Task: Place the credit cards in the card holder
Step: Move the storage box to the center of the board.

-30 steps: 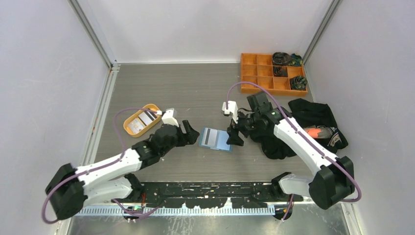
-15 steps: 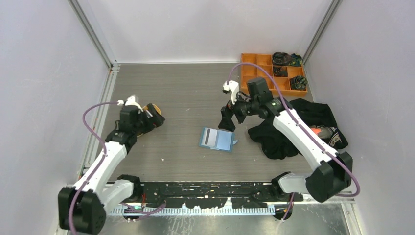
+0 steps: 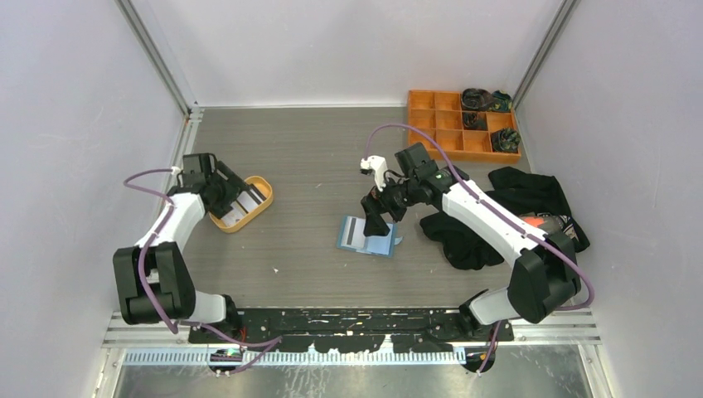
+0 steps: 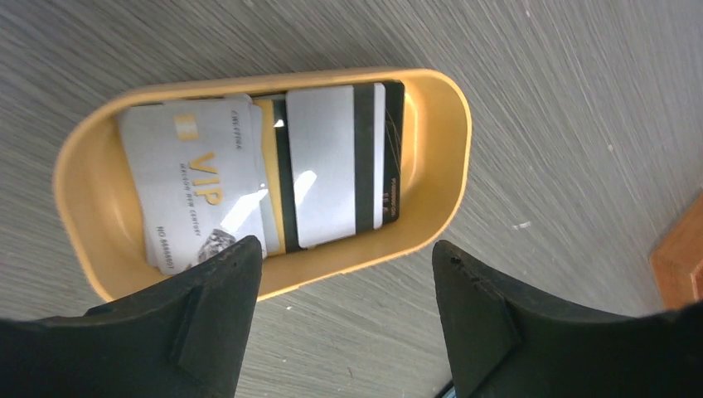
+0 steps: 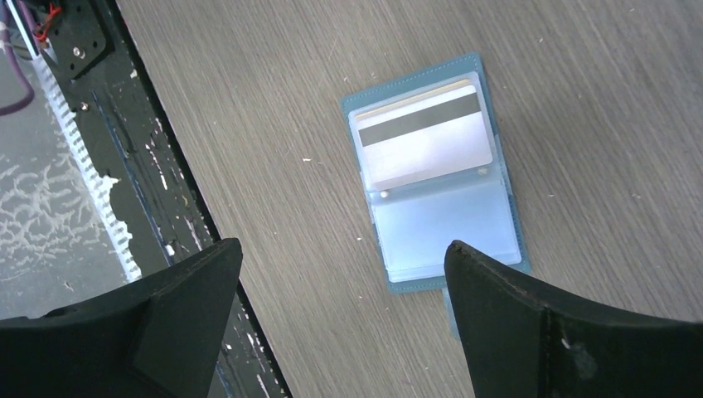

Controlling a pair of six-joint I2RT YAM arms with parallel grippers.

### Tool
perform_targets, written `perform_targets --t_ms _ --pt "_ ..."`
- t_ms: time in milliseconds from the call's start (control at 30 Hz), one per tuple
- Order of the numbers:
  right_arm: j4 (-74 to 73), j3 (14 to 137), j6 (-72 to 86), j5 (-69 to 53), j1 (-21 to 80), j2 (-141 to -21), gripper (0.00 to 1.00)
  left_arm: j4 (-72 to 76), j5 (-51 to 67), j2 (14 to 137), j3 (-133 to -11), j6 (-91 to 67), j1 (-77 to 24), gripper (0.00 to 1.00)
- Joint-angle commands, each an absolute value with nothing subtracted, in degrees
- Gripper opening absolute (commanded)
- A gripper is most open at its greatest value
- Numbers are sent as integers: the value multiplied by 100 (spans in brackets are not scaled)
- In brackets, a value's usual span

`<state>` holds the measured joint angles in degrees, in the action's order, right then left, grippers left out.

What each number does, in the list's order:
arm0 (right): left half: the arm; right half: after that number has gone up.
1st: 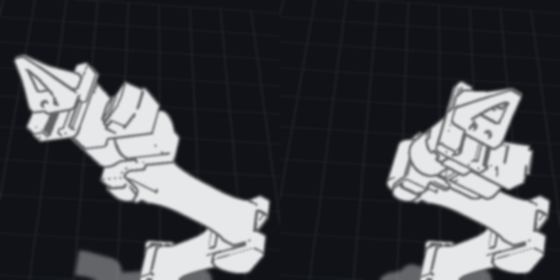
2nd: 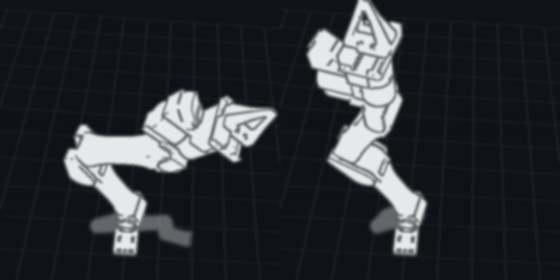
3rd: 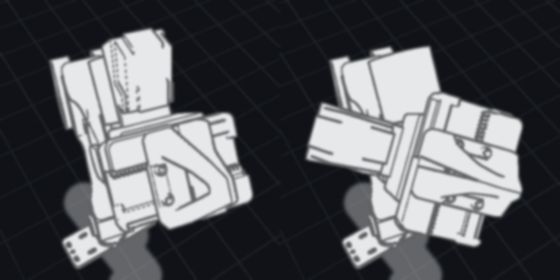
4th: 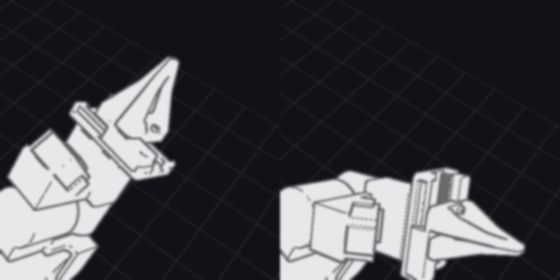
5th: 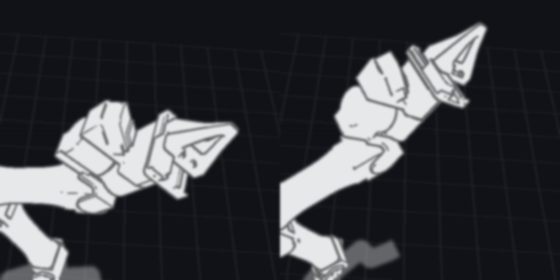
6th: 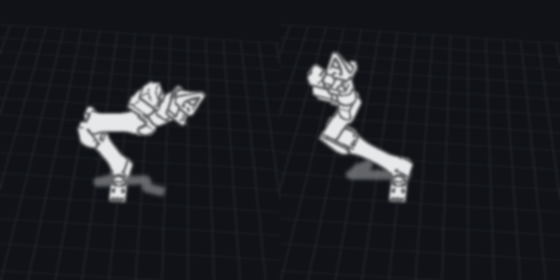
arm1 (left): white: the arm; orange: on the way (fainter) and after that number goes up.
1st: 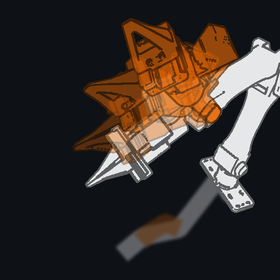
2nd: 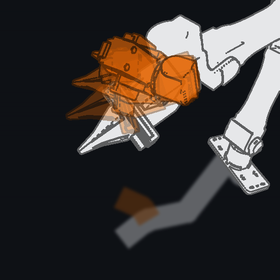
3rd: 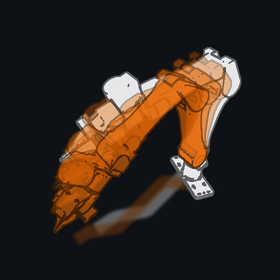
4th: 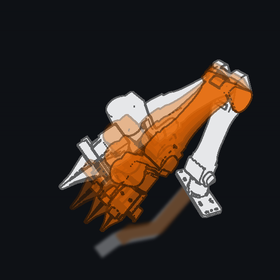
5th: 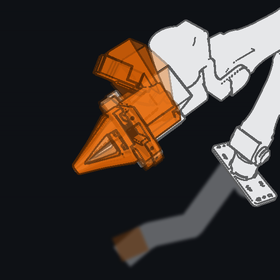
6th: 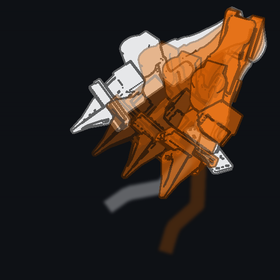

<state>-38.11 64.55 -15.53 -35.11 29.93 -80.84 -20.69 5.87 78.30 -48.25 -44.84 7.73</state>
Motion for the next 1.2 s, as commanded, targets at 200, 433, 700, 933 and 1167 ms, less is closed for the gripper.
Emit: perform_targets --t_ms 200,433,700,933,1167 --pt "-3799 6678 -1673 -3308 3074 -8157 97 -3727 -1330 8892 -6264 -4815 179 79" --pt "-3807 6662 -1704 -3228 3075 -8149 98 -3905 -1422 9613 -6891 -4786 -135 81" --pt "-3814 6658 -1740 -3199 3076 -8145 98 -4639 -1617 10493 -7756 -4733 -353 84" --pt "-3823 6655 -1744 -3203 3072 -8154 98 -4616 -1634 10887 -7905 -4613 -350 85" --pt "-3832 6662 -1740 -3247 3076 -8187 98 -4575 -1549 11271 -8082 -4465 -354 79"
